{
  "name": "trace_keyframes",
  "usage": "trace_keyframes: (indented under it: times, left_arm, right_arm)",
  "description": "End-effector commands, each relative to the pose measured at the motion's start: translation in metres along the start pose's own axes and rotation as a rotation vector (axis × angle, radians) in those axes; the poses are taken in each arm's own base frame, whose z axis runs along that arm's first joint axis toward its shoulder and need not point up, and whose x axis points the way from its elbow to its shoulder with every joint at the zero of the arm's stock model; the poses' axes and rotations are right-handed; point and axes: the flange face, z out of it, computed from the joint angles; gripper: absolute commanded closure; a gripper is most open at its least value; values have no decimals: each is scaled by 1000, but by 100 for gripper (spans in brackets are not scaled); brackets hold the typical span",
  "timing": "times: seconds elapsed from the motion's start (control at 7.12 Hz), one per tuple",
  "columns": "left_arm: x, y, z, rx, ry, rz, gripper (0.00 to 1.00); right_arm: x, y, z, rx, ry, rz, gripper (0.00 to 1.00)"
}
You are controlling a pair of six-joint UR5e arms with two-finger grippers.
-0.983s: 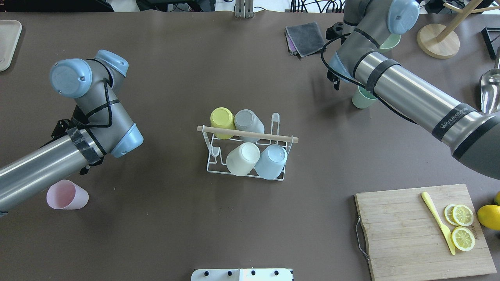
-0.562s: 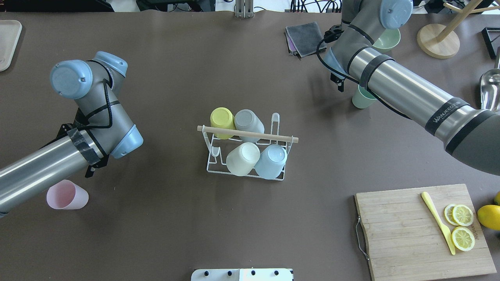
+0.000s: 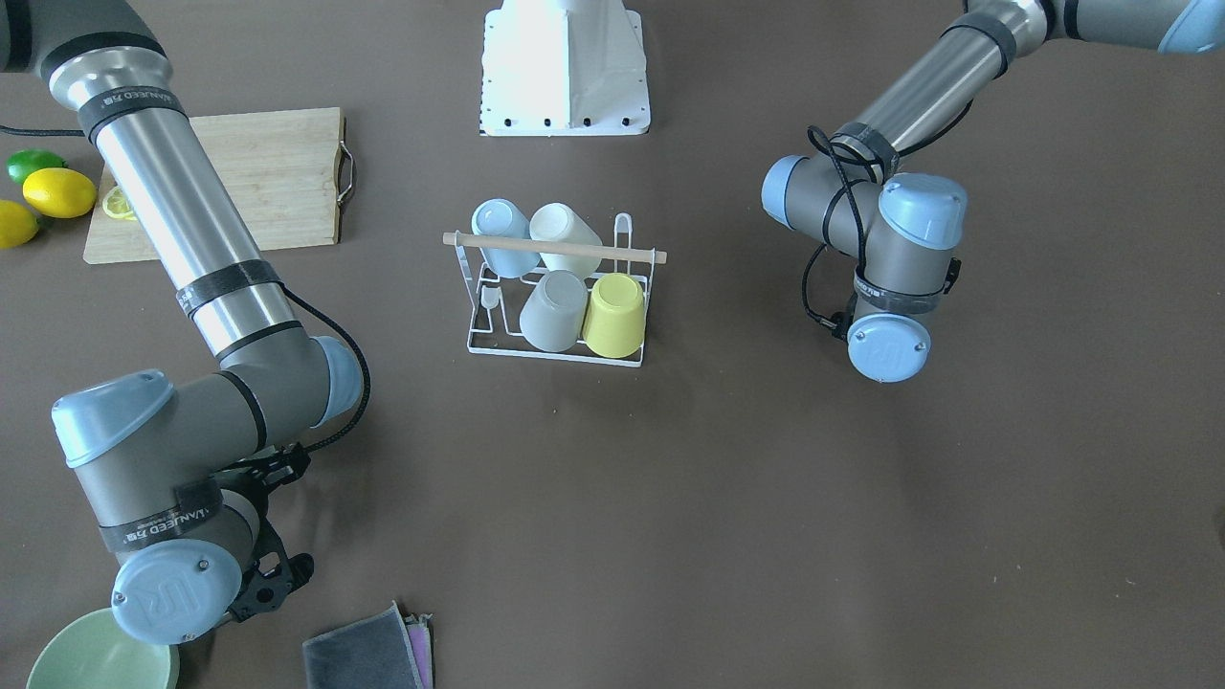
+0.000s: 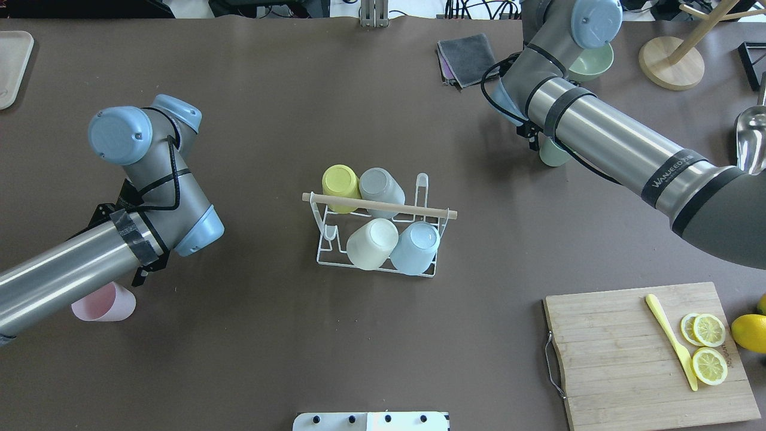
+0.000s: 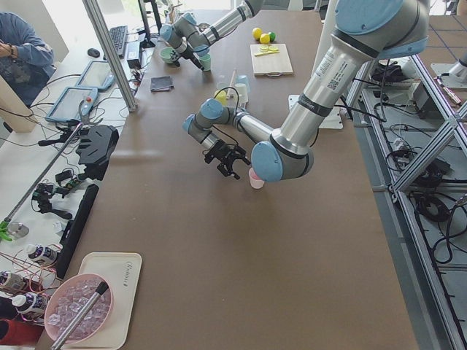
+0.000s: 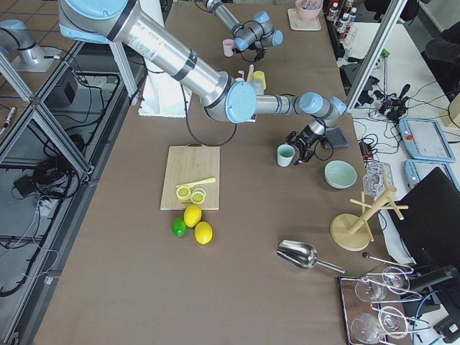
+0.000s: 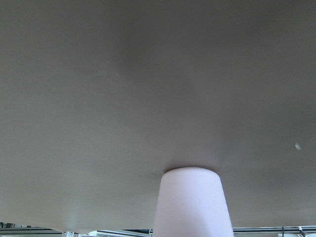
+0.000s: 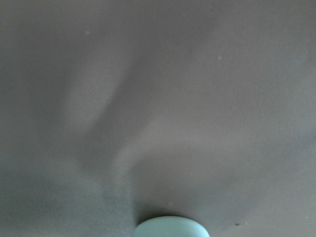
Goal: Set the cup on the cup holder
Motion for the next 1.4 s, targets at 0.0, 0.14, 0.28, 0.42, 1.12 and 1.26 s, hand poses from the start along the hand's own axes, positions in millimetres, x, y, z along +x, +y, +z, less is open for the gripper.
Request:
trace_keyframes:
  times: [0.0, 0.14, 0.28, 0.42, 1.12, 1.26]
  left_arm:
    - [2, -4, 19, -28, -1, 3, 1]
    - [1, -4, 22, -33, -3, 1, 2]
    - [0, -6, 33, -49, -4, -1, 2]
    - [-1, -7, 39, -58, -5, -4, 2]
    - [1, -7, 49, -80, -7, 7, 15]
    - [0, -6, 50, -89, -3, 36, 27]
  right_arm:
    - [-7, -2, 22, -83, 6, -17, 0]
    - [-6, -1, 27, -109, -2, -4, 0]
    - [-6, -1, 28, -141, -7, -4, 0]
    - [-12, 1, 24, -166, -1, 5, 0]
    - [1, 13, -16, -190, 3, -45, 100]
    - [19, 25, -46, -174, -23, -60, 100]
